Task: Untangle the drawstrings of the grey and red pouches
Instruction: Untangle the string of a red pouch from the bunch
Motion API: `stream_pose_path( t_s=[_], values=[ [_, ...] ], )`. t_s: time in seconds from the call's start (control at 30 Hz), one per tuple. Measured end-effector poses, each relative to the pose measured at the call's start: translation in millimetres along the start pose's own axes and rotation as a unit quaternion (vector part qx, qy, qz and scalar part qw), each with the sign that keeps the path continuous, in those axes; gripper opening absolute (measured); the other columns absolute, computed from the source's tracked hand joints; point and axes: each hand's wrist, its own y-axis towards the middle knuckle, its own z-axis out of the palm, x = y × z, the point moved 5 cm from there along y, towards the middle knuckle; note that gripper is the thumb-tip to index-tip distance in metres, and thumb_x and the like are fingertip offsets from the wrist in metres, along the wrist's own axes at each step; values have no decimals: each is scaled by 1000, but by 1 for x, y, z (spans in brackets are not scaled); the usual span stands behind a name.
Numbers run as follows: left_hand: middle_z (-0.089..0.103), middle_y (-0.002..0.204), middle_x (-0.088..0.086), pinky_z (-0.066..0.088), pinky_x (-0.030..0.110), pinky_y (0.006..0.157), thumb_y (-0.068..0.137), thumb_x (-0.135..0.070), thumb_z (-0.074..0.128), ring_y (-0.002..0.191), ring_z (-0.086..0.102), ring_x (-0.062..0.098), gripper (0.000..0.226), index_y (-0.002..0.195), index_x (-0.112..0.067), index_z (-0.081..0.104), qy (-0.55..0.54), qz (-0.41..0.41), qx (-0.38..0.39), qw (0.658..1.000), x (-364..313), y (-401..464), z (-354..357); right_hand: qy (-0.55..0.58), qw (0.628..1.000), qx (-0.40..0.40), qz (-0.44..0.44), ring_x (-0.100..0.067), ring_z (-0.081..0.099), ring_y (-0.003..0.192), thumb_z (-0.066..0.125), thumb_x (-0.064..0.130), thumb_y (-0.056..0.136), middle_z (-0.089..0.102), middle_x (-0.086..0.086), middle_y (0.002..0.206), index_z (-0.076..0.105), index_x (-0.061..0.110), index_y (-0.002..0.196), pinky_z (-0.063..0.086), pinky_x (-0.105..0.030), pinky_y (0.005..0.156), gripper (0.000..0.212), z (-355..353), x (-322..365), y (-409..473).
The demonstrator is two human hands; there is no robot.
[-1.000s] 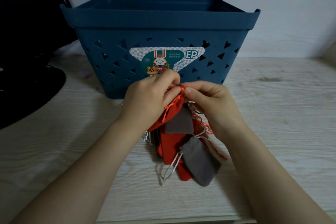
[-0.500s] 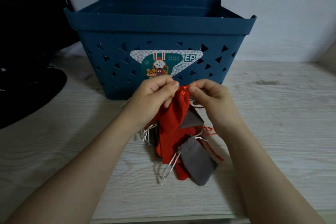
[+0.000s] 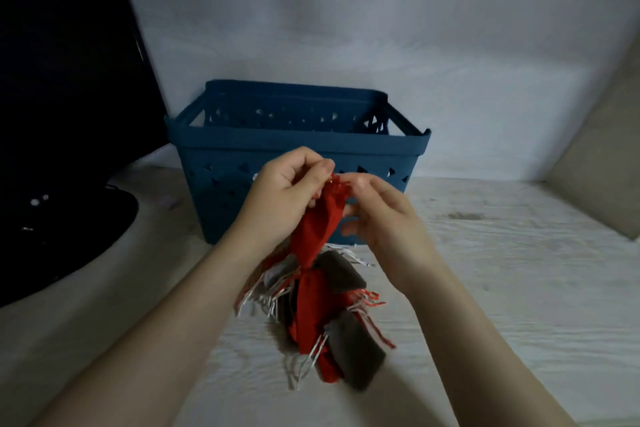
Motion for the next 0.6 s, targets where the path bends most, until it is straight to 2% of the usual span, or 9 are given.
stream_pose_path(
  t_s=[0.1,0.17,0.27,0.37,0.43,0.5,0.57,0.6],
  values=[
    [54,56,-10,41,14,61,92,-17,54,56,49,1,25,67,-19,56,11,41,2,999,-26,15,-1,-88,994,-17,-57,-12,61,82,69,13,80,66,1,87,62,19,93,52,-31,77,16,12,29,9],
    [59,70,-12,42,15,69,88,-24,52,67,53,-2,18,72,-23,60,25,75,8,997,-43,24,-2,-108,989,-50,-86,-14,60,87,65,2,82,65,0,89,62,20,94,50,-31,81,22,10,49,19],
    [55,97,-13,42,12,77,86,-25,62,88,54,-6,10,77,-29,61,56,92,14,994,-62,39,-8,-35,994,-56,-86,-21,57,90,58,-5,85,63,-5,92,62,19,96,49,-36,82,26,5,75,38],
    [61,91,-9,50,20,73,83,-16,66,82,63,6,13,78,-27,60,50,53,69,995,-67,51,-9,-27,994,-50,-94,-23,59,90,56,-5,87,64,-7,95,60,17,99,50,-35,81,26,6,94,57],
    [66,90,-5,54,33,80,83,-12,66,84,66,16,17,78,-28,61,101,43,37,993,-63,66,-17,-69,992,-49,-97,-20,59,96,56,0,89,63,-6,104,57,17,109,51,-28,80,26,10,101,68],
    [67,98,0,52,40,88,85,-14,64,93,64,20,15,83,-29,63,156,40,-30,987,-56,83,-26,-166,979,-65,-99,-16,56,107,56,11,92,58,-3,119,50,16,126,49,-19,81,36,10,105,76],
    [64,112,3,48,32,92,89,-17,60,102,60,19,14,99,-24,65,195,25,-77,977,-47,96,-32,-259,955,-86,-113,-13,52,113,55,18,93,54,1,128,46,17,132,46,-21,87,41,6,107,80],
    [61,119,3,45,26,91,90,-19,57,106,57,17,20,109,-21,63,221,10,-77,972,-41,101,-33,-277,949,-88,-118,-12,53,112,55,18,93,55,2,126,48,18,130,45,-24,89,38,3,107,80]
  ],
)
